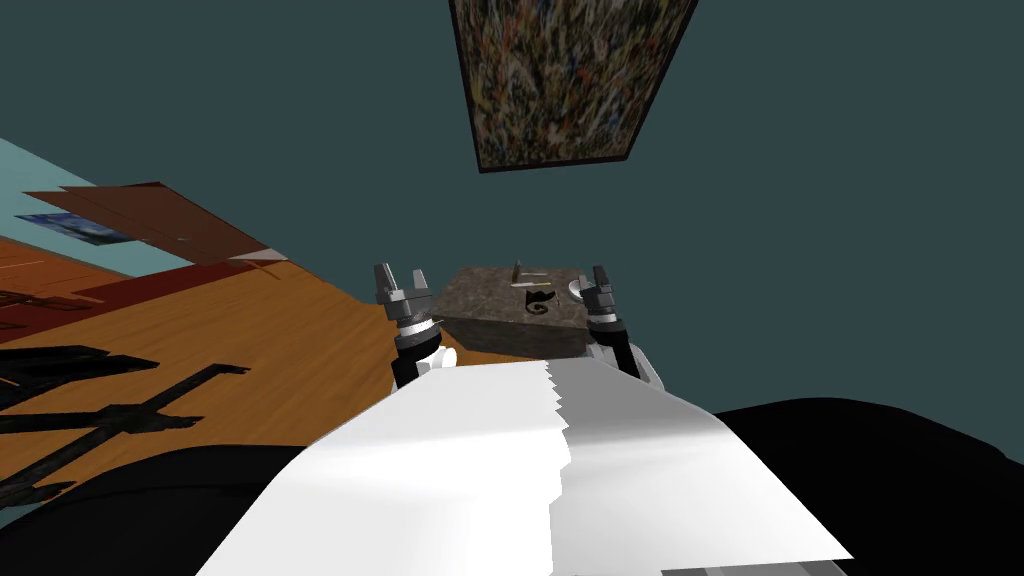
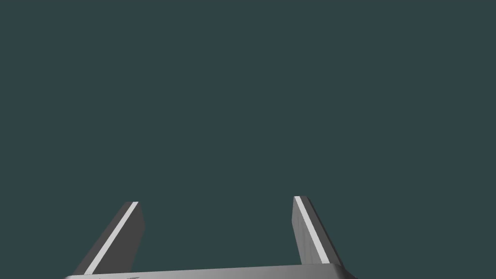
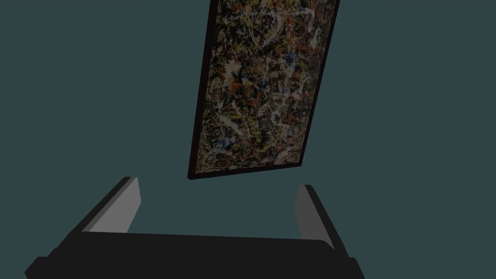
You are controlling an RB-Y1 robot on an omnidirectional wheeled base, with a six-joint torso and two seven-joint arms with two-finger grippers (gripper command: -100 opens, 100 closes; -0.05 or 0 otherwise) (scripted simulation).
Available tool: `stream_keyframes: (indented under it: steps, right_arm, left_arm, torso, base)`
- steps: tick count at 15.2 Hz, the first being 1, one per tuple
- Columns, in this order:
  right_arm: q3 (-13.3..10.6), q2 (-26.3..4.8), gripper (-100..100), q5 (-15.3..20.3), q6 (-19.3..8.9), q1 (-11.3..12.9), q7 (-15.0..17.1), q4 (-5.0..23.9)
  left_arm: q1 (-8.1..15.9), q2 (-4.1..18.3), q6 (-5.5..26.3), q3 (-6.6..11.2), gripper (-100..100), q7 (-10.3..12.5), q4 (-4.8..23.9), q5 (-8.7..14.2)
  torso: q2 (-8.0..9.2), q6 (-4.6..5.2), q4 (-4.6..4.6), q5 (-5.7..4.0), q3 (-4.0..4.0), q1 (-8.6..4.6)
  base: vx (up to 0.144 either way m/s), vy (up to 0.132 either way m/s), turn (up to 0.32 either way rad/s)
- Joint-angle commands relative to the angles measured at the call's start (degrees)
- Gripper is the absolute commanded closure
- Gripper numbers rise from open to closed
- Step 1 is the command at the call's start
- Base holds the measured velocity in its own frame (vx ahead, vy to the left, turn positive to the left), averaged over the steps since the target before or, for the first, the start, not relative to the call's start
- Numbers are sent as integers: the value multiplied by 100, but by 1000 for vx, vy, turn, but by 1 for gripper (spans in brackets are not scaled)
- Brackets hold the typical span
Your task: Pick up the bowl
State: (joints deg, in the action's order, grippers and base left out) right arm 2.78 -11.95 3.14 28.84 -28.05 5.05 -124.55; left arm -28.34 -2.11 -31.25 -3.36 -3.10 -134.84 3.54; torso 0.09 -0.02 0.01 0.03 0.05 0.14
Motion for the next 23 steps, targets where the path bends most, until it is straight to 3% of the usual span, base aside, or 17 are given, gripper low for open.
stream_keyframes:
  steps: [1, 2, 4, 7, 9, 10, 12, 15, 17, 18, 20, 21, 23]
  right_arm:
    - [-23, -277, -100, 41, 40, -82, 4, 123]
    - [-29, -418, -100, 88, 41, -127, 14, 300]
    - [-29, -567, -100, 88, 41, -127, 14, 300]
    - [-41, -1013, -100, 189, 44, -223, 35, 694]
    - [-41, -1180, -100, 189, 44, -223, 35, 694]
    - [-48, -1360, -100, 244, 45, -275, 45, 908]
    - [-48, -1500, -100, 244, 45, -275, 45, 908]
    - [-63, -1969, -100, 361, 45, -383, 63, 1364]
    - [-63, -2162, -100, 361, 45, -383, 63, 1364]
    - [-71, -2337, -100, 421, 45, -439, 71, 1600]
    - [-71, -2501, -100, 421, 45, -439, 71, 1604]
    - [-80, -2706, -100, 483, 44, -496, 78, 1842]
    - [-80, -2845, -100, 483, 44, -496, 78, 1849]
  left_arm:
    - [0, 0, 0, 0, 0, 0, 0, 0]
    - [0, 0, 0, 0, 0, 0, 0, 0]
    - [0, 0, 0, 0, 0, 0, 0, 0]
    - [0, 0, 0, 0, 0, 0, 0, 0]
    - [0, 0, 0, 0, 0, 0, 0, 0]
    - [-1, 0, 0, 0, 0, 0, 0, 0]
    - [0, 0, 0, 0, 0, 0, 0, 0]
    - [0, 0, 0, 0, 0, 0, 0, 0]
    - [0, 0, 0, 0, 0, 0, 0, 0]
    - [-1, 0, 0, 0, 0, 0, 0, 0]
    - [0, 0, 0, 0, 0, 0, 0, 0]
    - [-1, 0, 0, 0, 0, 0, 0, 0]
    - [0, 0, 0, 0, 0, 0, 0, 0]
  torso:
    - [0, 0, 0, 0, 0, 0]
    - [1, 1, 0, 1, 0, 1]
    - [-2, 0, 0, 1, -1, 1]
    - [-5, 1, -1, 0, -3, -3]
    - [-3, 1, -1, 1, -1, 2]
    - [-4, 2, 0, 1, -2, -1]
    - [-6, 0, -1, 1, -3, 2]
    - [-7, 0, -1, 1, -4, 0]
    - [-6, 0, -1, 2, -3, 4]
    - [-7, 2, -1, 1, -4, 0]
    - [-8, 0, -1, 1, -4, 1]
    - [-8, 1, -1, 1, -4, -1]
    - [-8, 0, -1, 1, -4, 1]
  base:
    - [-21, 46, 89]
    - [-19, 48, 120]
    - [-10, 35, 66]
    - [-7, 38, 117]
    - [-11, 42, 74]
    - [-4, 48, 102]
    - [-5, 40, 77]
    - [-2, 47, 151]
    - [-1, 44, 78]
    - [1, 45, 110]
    - [2, 40, 90]
    - [-1, 46, 159]
    - [2, 39, 95]
